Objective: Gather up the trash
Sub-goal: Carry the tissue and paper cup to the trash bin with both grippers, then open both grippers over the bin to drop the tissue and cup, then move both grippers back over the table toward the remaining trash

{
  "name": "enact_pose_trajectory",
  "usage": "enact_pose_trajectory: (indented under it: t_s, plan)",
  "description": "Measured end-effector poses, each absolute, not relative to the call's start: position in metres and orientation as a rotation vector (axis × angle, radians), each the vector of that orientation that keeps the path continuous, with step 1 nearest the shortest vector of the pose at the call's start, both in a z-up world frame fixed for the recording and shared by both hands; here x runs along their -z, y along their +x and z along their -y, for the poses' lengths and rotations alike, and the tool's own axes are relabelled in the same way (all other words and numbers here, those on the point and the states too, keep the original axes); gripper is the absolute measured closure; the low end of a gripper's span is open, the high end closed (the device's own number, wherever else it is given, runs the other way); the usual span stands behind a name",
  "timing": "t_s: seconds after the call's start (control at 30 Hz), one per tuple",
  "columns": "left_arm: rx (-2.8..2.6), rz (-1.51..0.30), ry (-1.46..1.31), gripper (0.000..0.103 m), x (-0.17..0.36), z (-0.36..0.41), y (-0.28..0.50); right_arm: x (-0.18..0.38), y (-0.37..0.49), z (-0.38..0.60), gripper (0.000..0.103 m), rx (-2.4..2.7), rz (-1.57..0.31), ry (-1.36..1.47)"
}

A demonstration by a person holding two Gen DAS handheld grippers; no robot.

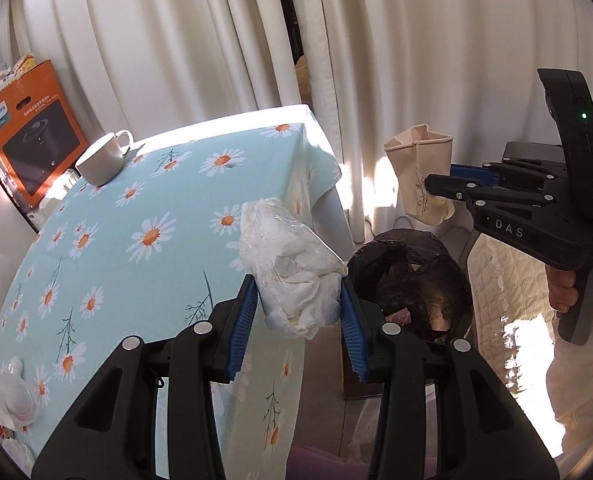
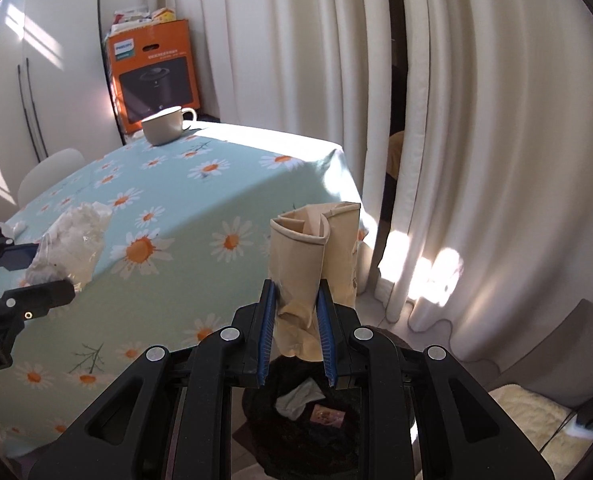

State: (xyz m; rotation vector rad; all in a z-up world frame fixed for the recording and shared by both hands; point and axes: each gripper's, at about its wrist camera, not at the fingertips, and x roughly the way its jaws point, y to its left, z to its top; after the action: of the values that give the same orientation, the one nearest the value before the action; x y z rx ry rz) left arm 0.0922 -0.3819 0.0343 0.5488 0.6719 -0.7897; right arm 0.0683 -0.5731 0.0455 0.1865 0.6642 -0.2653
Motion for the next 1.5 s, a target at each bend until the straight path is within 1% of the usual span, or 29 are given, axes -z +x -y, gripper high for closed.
enact_pose_trajectory:
  t_s: [0.13,0.33,0.63,0.83,0.87,0.9,0.93,0.97,1.0,1.07,1.1,1.13,1.23,1.5]
  plan:
    - [0.897,-0.682,0.610,0.061,-0.016,0.413,0.083,-0.021,0.062,0.593,0.084,0.267,-0.694,0.231]
    - [1.011,-0.728,0.697,0.061,0.020,0.452,0.074,0.029,0.059,0.619,0.084,0.311,-0.804,0.276]
    - [1.128,-0.861,0.783,0.061,0.088,0.490,0.073,0.118,0.045,0.631,0.084,0.338,-0.997,0.337]
    - [1.135,-0.946,0.815,0.061,0.123,0.502,0.083,0.155,0.038,0.637,0.084,0.329,-1.068,0.390]
    - [1.128,-0.946,0.818,0.057,0.127,0.503,0.085,0.158,0.037,0.637,0.084,0.320,-1.072,0.400]
    - [1.124,-0.945,0.818,0.051,0.131,0.504,0.086,0.160,0.037,0.637,0.083,0.313,-1.074,0.404]
    - [1.113,-0.942,0.812,0.031,0.133,0.503,0.087,0.161,0.036,0.636,0.082,0.311,-1.074,0.400]
    - [1.104,-0.932,0.798,0.017,0.132,0.501,0.087,0.161,0.036,0.635,0.081,0.316,-1.070,0.389]
    - [1.103,-0.927,0.784,0.013,0.131,0.500,0.086,0.160,0.034,0.634,0.081,0.321,-1.064,0.377]
    - [1.111,-0.917,0.768,0.010,0.128,0.496,0.086,0.156,0.035,0.634,0.057,0.327,-1.078,0.352]
    - [1.102,-0.906,0.771,0.008,0.126,0.494,0.085,0.153,0.034,0.632,0.029,0.354,-1.070,0.325]
    - [1.090,-0.891,0.774,0.007,0.124,0.494,0.083,0.148,0.032,0.631,0.021,0.382,-1.043,0.287]
    - [1.086,-0.872,0.763,0.007,0.118,0.488,0.081,0.138,0.032,0.628,0.019,0.382,-1.028,0.223]
    - [1.105,-0.831,0.702,0.007,0.089,0.466,0.067,0.115,0.023,0.623,0.018,0.393,-0.995,0.177]
